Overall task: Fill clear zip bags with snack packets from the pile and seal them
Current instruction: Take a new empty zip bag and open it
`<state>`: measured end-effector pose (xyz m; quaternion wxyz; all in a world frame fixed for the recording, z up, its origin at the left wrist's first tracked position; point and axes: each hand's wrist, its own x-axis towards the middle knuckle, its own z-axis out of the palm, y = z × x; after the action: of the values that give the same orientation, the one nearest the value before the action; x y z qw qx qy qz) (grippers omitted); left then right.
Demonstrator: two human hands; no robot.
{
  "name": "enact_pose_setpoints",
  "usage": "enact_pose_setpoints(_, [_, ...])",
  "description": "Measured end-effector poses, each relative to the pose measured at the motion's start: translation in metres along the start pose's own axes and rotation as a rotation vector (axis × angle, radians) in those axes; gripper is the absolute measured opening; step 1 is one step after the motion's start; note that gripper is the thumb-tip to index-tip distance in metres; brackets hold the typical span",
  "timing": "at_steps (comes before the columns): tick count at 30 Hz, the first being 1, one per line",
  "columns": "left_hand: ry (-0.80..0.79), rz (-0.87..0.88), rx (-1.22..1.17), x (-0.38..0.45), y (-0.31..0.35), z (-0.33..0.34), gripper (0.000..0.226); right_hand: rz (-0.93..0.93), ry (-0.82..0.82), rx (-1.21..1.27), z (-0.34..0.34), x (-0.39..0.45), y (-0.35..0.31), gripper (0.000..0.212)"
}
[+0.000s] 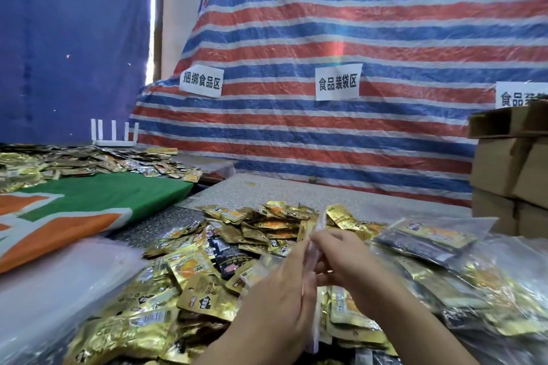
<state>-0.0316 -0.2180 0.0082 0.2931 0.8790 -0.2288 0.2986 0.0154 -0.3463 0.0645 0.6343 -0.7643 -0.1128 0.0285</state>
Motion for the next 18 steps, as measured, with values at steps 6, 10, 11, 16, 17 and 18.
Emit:
enact_pose_setpoints(6, [-0.02,-0.033,-0.093,-0.004,-0.005,-0.005,0.058,-0.107,0.077,0.067,-0.01,-0.001,-0.008,0.028])
enact_pose_setpoints(10, [0.132,-0.075,-0.152,-0.002,-0.008,-0.005,0.048,-0.224,0.229,-0.014,-0.026,-0.007,-0.023,0.023])
enact_pose_setpoints(11, [0.196,-0.082,-0.16,0.0,-0.009,-0.006,0.042,-0.276,0.285,-0.094,-0.029,-0.008,-0.026,0.02])
enact_pose_setpoints(16, [0.402,-0.126,-0.299,0.005,-0.012,-0.012,0.032,-0.503,0.383,-0.451,-0.021,-0.018,-0.033,0.012])
enact_pose_setpoints(17, [0.399,-0.148,-0.36,0.006,-0.012,-0.014,0.034,-0.5,0.337,-0.508,-0.016,-0.02,-0.032,0.014])
enact_pose_setpoints(18, [0.388,-0.167,-0.422,0.007,-0.012,-0.016,0.034,-0.495,0.296,-0.575,-0.011,-0.02,-0.03,0.016])
